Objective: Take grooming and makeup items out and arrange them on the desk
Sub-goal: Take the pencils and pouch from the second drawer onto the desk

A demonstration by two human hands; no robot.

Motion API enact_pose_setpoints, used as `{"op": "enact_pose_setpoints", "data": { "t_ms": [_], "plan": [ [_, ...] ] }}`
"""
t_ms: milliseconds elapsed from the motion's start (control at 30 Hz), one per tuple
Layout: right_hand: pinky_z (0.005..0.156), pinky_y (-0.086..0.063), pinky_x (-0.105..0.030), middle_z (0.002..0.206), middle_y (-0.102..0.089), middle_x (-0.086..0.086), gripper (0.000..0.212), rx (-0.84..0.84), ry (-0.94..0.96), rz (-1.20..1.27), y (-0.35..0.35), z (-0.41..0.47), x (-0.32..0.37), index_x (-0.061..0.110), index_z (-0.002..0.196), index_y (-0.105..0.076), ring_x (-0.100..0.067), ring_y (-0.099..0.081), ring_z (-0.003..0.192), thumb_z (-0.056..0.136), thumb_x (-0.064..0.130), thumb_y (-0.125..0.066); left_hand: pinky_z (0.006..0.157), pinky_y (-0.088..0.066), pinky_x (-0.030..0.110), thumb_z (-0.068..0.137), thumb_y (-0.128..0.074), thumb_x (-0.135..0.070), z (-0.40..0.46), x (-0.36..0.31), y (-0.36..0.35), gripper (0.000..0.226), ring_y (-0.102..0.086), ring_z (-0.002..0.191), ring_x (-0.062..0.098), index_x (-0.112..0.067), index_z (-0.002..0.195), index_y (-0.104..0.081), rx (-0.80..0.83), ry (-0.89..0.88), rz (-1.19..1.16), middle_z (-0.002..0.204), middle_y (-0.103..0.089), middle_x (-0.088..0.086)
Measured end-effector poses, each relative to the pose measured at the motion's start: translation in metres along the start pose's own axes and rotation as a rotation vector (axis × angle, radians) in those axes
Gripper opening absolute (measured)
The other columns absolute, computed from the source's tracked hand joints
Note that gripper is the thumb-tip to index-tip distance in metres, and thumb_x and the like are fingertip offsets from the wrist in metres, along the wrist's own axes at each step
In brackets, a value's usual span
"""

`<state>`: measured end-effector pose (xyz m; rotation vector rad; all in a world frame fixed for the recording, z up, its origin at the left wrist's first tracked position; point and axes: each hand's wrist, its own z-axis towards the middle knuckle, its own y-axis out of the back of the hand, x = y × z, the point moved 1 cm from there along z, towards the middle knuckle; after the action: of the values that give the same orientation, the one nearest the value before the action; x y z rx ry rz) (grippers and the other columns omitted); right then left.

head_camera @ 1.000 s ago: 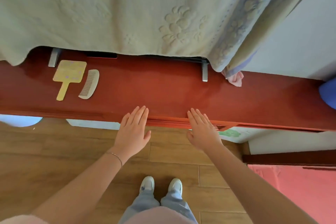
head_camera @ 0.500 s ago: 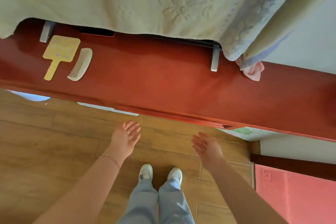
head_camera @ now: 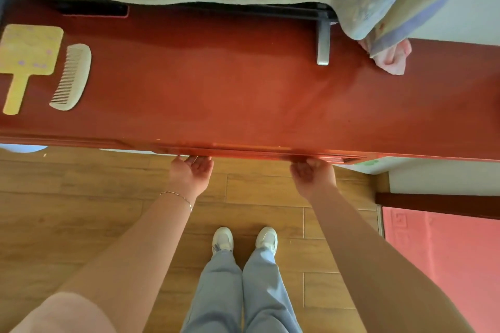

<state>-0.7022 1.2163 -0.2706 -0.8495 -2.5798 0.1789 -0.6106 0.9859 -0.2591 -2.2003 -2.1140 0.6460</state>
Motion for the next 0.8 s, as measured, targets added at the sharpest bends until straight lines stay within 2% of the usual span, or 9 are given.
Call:
{"op": "enact_pose_setpoints", "data": {
  "t_ms": [100,267,400,533,667,800],
  "plan": [
    [0.089,-0.044,-0.034,0.07,-0.05,-0.009,0.027,-0.016,0.007,-0.009,0.004,-0.004,-0.001,0.009,0.068,-0.046,-0.021,-0.05,0.065,0.091,0.001,-0.034,0.11,-0.031,0.039,0.1,-0.023,-0.031,0.001,0.0,0.006,0.051,-0.04,0.13,0.029,0.001,0.139,-0.03,0.025,0.01,0.011,0.144,-0.037,0.018],
    [0.095,-0.043,-0.035,0.074,-0.054,-0.013,0.025,-0.033,-0.027,-0.036,0.021,-0.014,-0.009,0.004,0.074,-0.05,-0.023,-0.053,0.07,0.092,0.0,-0.034,0.111,-0.03,0.039,0.101,-0.024,-0.029,-0.009,0.005,0.027,0.05,-0.039,0.131,0.03,0.002,0.14,-0.029,0.009,0.028,0.031,0.144,-0.037,0.019],
    [0.096,-0.043,-0.035,0.082,-0.056,-0.014,0.022,-0.021,-0.057,-0.038,0.044,-0.021,-0.019,0.002,0.081,-0.052,-0.024,-0.056,0.076,0.092,-0.001,-0.033,0.111,-0.03,0.04,0.101,-0.023,-0.029,-0.021,0.012,0.051,0.05,-0.039,0.131,0.031,0.001,0.141,-0.027,-0.014,0.039,0.062,0.144,-0.037,0.02],
    [0.082,-0.047,-0.034,0.081,-0.056,-0.012,0.024,-0.025,-0.078,-0.048,0.066,-0.029,-0.03,0.004,0.079,-0.053,-0.024,-0.055,0.077,0.09,-0.001,-0.033,0.11,-0.031,0.04,0.101,-0.025,-0.029,-0.03,0.02,0.072,0.049,-0.04,0.13,0.029,-0.001,0.142,-0.026,-0.042,0.039,0.081,0.144,-0.037,0.018],
    [0.09,-0.044,-0.034,0.081,-0.056,-0.012,0.025,-0.028,-0.084,-0.065,0.084,-0.04,-0.041,0.005,0.079,-0.054,-0.024,-0.056,0.079,0.088,-0.003,-0.031,0.11,-0.031,0.04,0.102,-0.024,-0.028,-0.04,0.029,0.091,0.049,-0.039,0.131,0.03,-0.002,0.143,-0.024,-0.077,0.045,0.08,0.145,-0.035,0.018],
    [0.086,-0.046,-0.032,0.08,-0.056,-0.011,0.026,-0.03,-0.093,-0.073,0.101,-0.05,-0.051,0.006,0.075,-0.053,-0.023,-0.055,0.078,0.087,-0.003,-0.032,0.111,-0.03,0.04,0.102,-0.022,-0.027,-0.05,0.033,0.108,0.048,-0.036,0.133,0.03,-0.003,0.144,-0.022,-0.1,0.048,0.083,0.147,-0.032,0.017]
  ]
}}
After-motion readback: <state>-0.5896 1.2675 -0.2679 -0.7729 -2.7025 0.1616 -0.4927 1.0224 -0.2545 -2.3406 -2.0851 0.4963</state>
